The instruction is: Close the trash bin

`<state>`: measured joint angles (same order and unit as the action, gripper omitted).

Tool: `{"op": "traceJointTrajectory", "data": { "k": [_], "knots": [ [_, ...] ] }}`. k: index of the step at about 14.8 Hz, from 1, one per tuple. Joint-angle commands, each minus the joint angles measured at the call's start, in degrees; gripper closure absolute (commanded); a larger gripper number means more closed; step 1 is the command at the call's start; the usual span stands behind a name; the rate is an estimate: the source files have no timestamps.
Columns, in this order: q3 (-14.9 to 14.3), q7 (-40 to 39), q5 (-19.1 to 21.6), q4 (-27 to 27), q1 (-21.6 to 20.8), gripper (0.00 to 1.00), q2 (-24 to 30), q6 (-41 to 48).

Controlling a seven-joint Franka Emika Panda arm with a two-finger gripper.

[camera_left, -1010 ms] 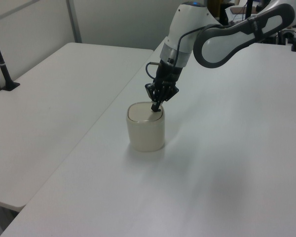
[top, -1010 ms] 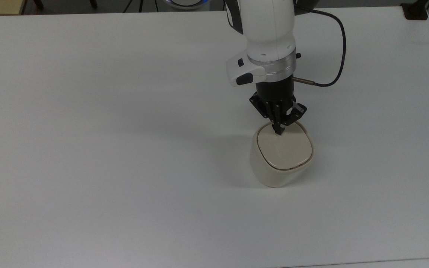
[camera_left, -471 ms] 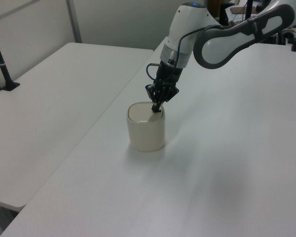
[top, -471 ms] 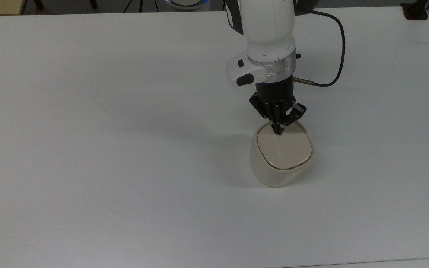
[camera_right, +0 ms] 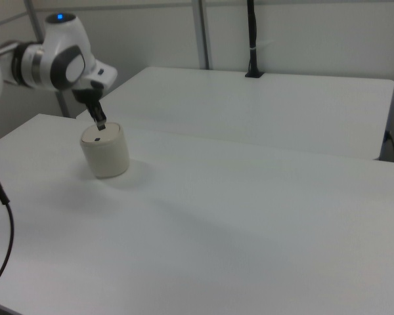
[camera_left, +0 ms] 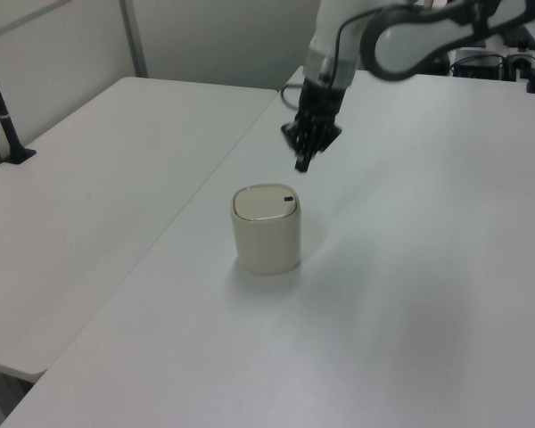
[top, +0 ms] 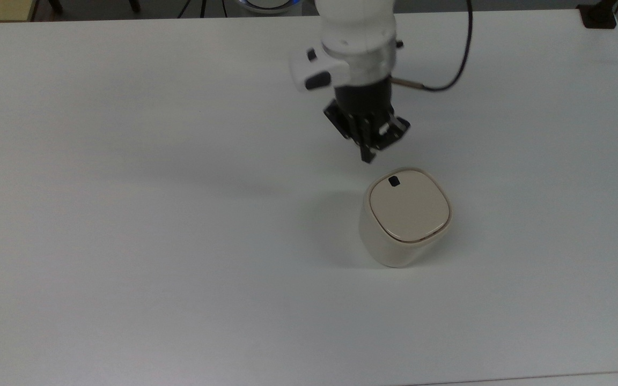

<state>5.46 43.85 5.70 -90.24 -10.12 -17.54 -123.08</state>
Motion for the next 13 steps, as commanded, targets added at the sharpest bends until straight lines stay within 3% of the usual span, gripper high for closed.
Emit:
{"op": "traceJointTrajectory", "data": {
  "k": [1,3,4,8,11,13],
  "knots": [
    [-0.01,-6.04,-0.17,-1.96,4.13,0.45,9.6,10.55],
    [-0.62,-9.38,-0.17,-2.05,5.72,0.06,12.51,15.65],
    [-0.89,-10.79,-0.34,-2.13,5.9,0.0,13.66,17.85],
    [-4.83,-18.61,-0.26,-3.19,7.04,0.0,19.11,25.5],
    [-8.0,-19.59,-0.34,-4.24,7.48,0.0,22.01,29.99],
    [-8.53,-21.86,-0.43,-5.9,9.06,0.0,24.38,30.62]
  ]
}}
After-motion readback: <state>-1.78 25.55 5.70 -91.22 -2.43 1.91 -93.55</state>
